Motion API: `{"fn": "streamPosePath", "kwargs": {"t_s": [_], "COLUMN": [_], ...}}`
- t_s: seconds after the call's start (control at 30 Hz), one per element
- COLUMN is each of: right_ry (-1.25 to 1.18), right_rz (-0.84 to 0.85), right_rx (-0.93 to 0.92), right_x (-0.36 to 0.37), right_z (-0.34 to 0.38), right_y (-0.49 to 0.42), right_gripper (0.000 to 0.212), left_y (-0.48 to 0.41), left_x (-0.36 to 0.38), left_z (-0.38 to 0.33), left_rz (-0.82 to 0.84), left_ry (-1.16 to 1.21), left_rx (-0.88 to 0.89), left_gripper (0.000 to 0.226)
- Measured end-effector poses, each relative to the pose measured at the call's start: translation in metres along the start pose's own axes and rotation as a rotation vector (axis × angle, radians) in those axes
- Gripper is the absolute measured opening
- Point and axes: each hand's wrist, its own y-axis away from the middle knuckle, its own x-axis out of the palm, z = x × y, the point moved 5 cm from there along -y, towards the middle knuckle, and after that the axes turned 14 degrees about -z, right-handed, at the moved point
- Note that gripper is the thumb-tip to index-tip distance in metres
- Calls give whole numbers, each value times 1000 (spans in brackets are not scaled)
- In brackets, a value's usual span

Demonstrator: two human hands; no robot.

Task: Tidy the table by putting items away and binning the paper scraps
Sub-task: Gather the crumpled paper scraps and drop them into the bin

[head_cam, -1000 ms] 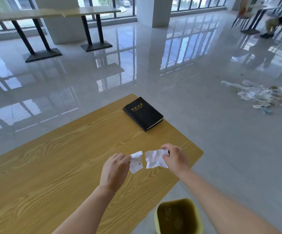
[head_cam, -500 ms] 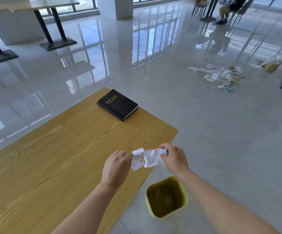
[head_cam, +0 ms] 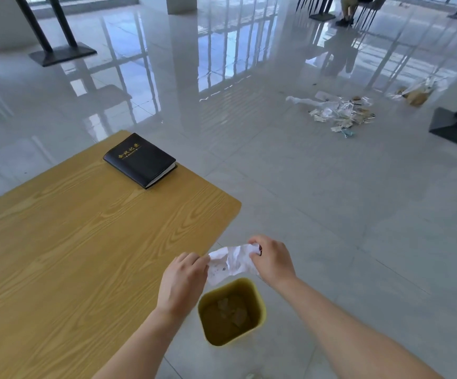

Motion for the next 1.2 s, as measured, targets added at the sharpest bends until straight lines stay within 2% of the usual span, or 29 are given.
{"fn": "streamPosePath", "kwargs": {"t_s": [0.3,0.53,0.8,0.97,1.2], "right_ry": [20,48,70,111,110], "right_rz": [60,93,145,229,218], "right_rx": [51,124,250,196,211], "right_x": [19,53,117,166,219], "right_z": [-69,-121,-196,-224,-259], "right_y": [4,13,22,19,14], "right_gripper": [36,34,31,35,38], "left_y": [24,50,99,116,153], "left_x": [61,108,187,232,289], "left_z": [-28,-23,18,44,77], "left_rz": [142,277,444,470,563], "left_ry": [-10,-16,-73,-87,-134], "left_rx": [-16,-6,-50,-42,-87], "left_gripper": [13,23,22,20,17]}}
